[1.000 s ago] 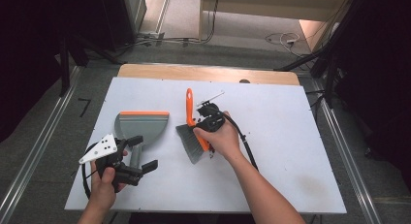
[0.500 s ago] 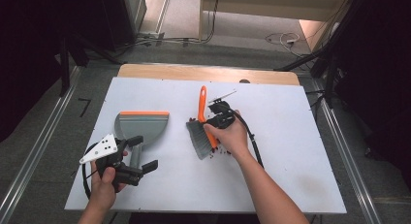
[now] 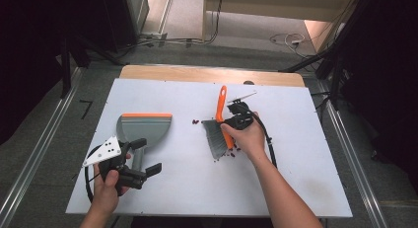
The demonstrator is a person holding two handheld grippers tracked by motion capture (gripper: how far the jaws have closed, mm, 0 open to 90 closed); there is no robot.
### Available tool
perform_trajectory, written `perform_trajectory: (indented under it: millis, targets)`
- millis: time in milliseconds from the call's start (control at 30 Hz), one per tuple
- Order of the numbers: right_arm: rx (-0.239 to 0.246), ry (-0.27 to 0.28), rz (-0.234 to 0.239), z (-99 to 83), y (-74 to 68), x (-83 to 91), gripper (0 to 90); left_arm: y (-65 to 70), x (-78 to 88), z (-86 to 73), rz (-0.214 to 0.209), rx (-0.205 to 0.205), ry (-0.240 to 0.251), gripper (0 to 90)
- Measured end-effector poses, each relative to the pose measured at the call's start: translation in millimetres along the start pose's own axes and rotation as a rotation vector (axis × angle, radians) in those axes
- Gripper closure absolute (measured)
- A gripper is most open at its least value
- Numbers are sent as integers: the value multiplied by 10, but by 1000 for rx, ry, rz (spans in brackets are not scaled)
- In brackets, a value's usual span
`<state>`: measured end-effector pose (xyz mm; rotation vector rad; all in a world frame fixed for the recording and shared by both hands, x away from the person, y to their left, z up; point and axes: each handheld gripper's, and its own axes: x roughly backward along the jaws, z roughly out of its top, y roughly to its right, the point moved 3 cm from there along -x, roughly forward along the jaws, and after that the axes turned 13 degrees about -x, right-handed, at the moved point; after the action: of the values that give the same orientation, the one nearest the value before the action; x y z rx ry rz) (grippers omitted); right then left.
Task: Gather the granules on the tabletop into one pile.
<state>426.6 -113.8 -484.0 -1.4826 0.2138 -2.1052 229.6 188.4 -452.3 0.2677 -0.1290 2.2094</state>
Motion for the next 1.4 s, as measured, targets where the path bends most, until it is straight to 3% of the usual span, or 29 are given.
perform_trajectory:
  millis: [233, 433, 500, 600, 633, 667, 800, 833, 1000, 1200, 1333, 1400]
  targets:
    - [-37, 39, 138, 6, -94, 105, 683, -8, -19, -8, -1, 2, -5, 3]
    - [-38, 46, 190, 79, -297, 86, 685, -3, -46, -9, -6, 0, -10, 3]
    - [-43, 38, 188, 148, -438, -49, 686, 5, -49, -6, -9, -1, -10, 3]
    - [-62, 33, 191, 191, -484, -148, 686, 11, -44, -3, -10, -1, -7, 3]
    - [-74, 32, 201, 222, -501, -194, 686, 9, -39, -4, -11, -1, -6, 3]
    - [-119, 22, 234, 290, -526, -260, 686, 6, -37, -5, -10, 1, -3, 3]
    - [-131, 11, 203, 371, -552, -367, 686, -1, -29, -8, -12, 9, -1, 3]
    - [-143, 5, 178, 409, -518, -427, 685, -3, -28, -9, -12, 9, -1, 3]
    - [-183, -11, 162, 425, -391, -491, 681, 1, -30, -8, -16, 10, 0, 3]
    - [-202, -25, 118, 406, -294, -462, 676, 16, -49, -11, -20, 9, -7, 3]
    - [-242, -27, 92, 379, -102, -357, 674, 19, -48, -15, -17, 7, -11, 3]
    - [-247, -24, 88, 373, -74, -340, 673, 20, -47, -16, -16, 8, -12, 3]
